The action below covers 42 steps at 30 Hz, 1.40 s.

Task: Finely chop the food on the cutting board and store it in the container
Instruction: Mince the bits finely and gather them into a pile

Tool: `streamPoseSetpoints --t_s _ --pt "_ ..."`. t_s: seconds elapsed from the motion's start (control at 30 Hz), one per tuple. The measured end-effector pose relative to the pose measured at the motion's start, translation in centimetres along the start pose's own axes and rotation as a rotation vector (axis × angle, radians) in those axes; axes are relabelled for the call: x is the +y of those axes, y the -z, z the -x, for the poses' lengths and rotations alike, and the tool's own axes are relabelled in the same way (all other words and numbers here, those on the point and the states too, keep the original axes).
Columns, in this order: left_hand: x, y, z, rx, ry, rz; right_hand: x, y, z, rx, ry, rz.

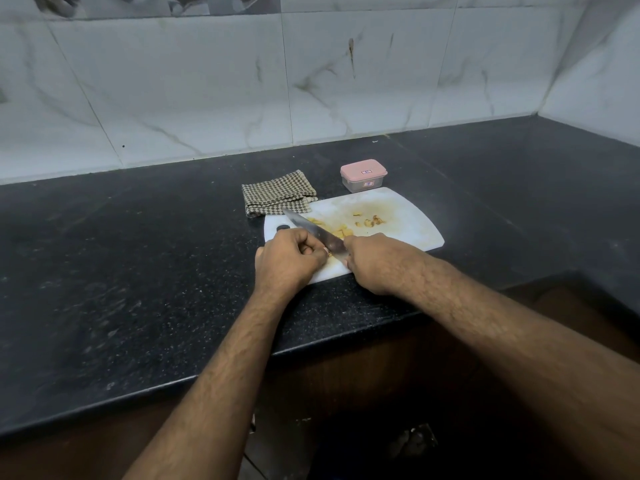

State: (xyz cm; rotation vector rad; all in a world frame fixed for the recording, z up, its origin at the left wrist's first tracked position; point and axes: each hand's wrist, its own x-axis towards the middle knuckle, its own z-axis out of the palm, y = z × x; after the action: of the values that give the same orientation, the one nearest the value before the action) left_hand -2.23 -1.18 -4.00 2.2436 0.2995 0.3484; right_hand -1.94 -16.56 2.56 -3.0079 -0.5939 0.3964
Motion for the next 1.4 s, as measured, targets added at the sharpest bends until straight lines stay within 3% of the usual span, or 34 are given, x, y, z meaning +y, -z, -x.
streamPoseSetpoints --t_s 0.4,1.17,1.4 --pt "0.0 0.1 -0.1 -0.012 0.005 0.003 -0.6 -1.1 -0.5 0.072 -0.052 -0.039" --pt "0.6 0.2 0.3 0.01 0.022 -0.039 0.7 -0.1 -0.3 -0.021 0.015 -0.059" --pt "0.4 0.5 0.3 -0.066 0.031 0.043 1.2 -0.3 -0.3 -0.007 0.021 -0.096"
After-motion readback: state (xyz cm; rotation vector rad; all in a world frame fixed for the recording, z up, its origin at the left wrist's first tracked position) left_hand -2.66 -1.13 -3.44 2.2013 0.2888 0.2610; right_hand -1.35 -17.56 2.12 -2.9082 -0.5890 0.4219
